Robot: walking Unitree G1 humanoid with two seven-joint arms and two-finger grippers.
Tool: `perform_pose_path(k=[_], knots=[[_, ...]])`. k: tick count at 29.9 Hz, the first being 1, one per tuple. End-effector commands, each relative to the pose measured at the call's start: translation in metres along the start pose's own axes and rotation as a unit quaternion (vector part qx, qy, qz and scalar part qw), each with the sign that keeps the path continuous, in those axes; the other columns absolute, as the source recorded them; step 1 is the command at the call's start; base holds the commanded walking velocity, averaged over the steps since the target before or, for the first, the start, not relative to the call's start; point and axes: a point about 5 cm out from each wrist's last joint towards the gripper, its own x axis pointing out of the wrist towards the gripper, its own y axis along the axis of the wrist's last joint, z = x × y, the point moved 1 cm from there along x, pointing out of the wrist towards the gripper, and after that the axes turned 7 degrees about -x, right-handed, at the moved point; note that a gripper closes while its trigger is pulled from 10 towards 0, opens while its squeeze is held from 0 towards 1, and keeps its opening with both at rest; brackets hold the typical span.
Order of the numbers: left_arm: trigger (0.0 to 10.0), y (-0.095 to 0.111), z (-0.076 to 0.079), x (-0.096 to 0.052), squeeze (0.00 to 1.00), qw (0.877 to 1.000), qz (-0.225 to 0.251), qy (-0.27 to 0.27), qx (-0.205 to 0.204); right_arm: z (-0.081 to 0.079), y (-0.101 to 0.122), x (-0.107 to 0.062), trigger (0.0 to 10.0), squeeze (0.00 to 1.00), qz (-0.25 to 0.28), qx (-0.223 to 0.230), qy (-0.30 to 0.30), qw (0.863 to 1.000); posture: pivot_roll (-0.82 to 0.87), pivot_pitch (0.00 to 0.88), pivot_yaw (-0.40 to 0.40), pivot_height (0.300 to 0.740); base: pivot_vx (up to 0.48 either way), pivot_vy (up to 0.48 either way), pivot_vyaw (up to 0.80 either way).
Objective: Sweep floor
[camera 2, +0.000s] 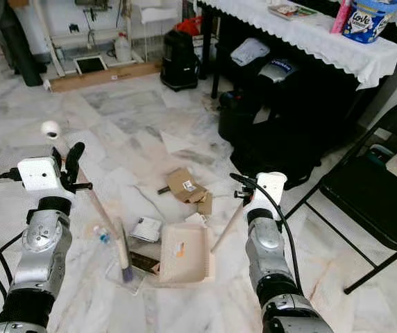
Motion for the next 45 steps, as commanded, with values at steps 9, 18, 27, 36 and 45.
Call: perform_pose_path(k=[9,18,27,36,45], knots=[[10.0,-0.006,0.025,-0.005,0.0,0.995,-0.017,-0.094,0.026,0.011,-0.013,-0.001,10.0,0.0,-0.047,-0.043,-0.014,0.998,0.02,0.06,-0.061,0.74,0.0,0.0,0.0],[10.0,-0.012,0.03,-0.007,0.0,0.99,-0.03,-0.127,0.056,0.012,-0.021,-0.003,10.0,0.0,-0.075,-0.051,-0.021,0.996,0.02,0.06,-0.06,0.74,0.0,0.0,0.0],[10.0,-0.019,0.031,-0.008,0.0,0.984,-0.042,-0.151,0.086,0.013,-0.03,-0.005,10.0,0.0,-0.098,-0.065,-0.021,0.993,0.02,0.052,-0.056,0.74,0.0,0.0,0.0],[10.0,-0.031,0.033,-0.012,0.0,0.981,-0.067,-0.161,0.084,0.018,-0.031,-0.006,10.0,0.0,-0.096,-0.06,-0.031,0.993,0.02,0.044,-0.053,0.74,0.0,0.0,0.0],[10.0,-0.033,0.031,-0.015,0.0,0.981,-0.069,-0.161,0.086,0.019,-0.015,0.0,10.0,0.0,-0.043,-0.058,-0.042,0.996,0.03,0.05,-0.049,0.74,0.0,0.0,0.0]])
